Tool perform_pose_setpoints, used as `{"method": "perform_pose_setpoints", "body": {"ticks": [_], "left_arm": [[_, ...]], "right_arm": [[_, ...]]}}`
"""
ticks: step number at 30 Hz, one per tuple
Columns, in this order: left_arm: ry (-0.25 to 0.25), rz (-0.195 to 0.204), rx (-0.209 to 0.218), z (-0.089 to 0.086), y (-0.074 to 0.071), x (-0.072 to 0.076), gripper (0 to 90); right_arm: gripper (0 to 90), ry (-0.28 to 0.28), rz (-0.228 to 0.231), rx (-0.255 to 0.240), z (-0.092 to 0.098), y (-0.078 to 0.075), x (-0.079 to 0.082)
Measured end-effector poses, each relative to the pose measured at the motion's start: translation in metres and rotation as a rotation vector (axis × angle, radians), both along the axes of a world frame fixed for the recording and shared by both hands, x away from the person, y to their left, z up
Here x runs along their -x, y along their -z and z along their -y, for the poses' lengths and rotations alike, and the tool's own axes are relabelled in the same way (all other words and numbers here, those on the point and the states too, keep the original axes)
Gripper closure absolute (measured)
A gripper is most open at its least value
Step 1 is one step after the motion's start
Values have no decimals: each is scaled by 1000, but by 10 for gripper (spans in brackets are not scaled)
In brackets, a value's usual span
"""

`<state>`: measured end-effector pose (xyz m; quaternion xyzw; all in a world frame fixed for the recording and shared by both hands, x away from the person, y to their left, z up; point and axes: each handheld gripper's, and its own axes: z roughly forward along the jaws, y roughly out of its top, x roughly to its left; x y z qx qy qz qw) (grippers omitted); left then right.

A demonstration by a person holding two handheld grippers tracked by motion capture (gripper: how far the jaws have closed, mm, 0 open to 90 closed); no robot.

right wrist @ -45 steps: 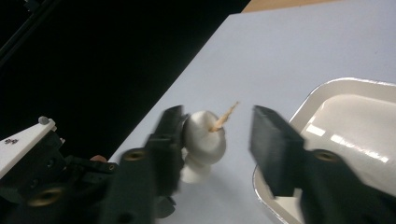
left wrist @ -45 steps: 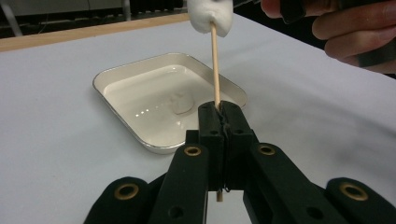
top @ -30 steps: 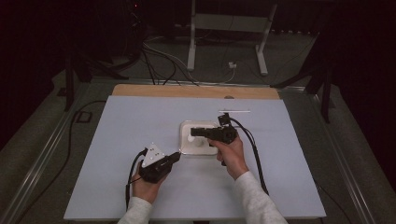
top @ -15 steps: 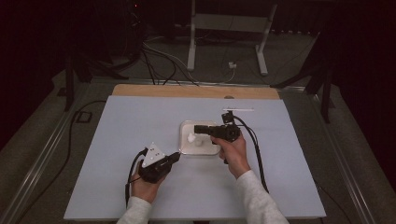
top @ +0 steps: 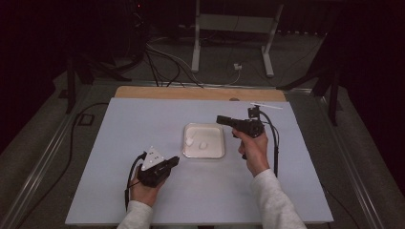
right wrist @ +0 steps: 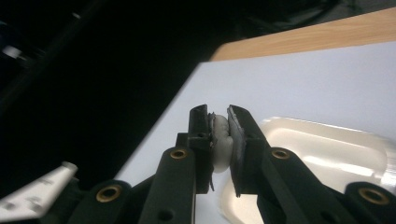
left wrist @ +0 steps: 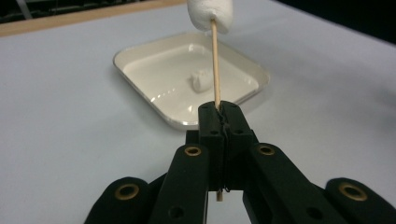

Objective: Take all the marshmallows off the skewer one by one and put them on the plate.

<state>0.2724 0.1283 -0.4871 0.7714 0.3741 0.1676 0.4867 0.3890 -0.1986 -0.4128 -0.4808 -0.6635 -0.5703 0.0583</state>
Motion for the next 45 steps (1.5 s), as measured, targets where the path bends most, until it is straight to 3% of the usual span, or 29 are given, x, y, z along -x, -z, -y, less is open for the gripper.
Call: {"method": "perform_pose_setpoints", "body": {"ticks": [5,12,24,38,42,45], "left_arm": [[10,-2,-3,7,1,0,900],[5,-4,30,3,0,0,900],[-1,-8,46,2,-1,-1,900],[-1,-16,54,2,0,-1,900],[2,-16,54,3,0,-1,900],[1,-17,56,3,0,-1,900]], "right_arm": [[787,-1,-1,121,-7,11,0],[775,-6,-4,216,-23,30,-2],[762,20,-39,282,-31,56,-5],[743,15,-43,386,-44,70,-4],[668,22,-60,404,-46,76,-4],[534,22,-76,425,-47,79,-5]]}}
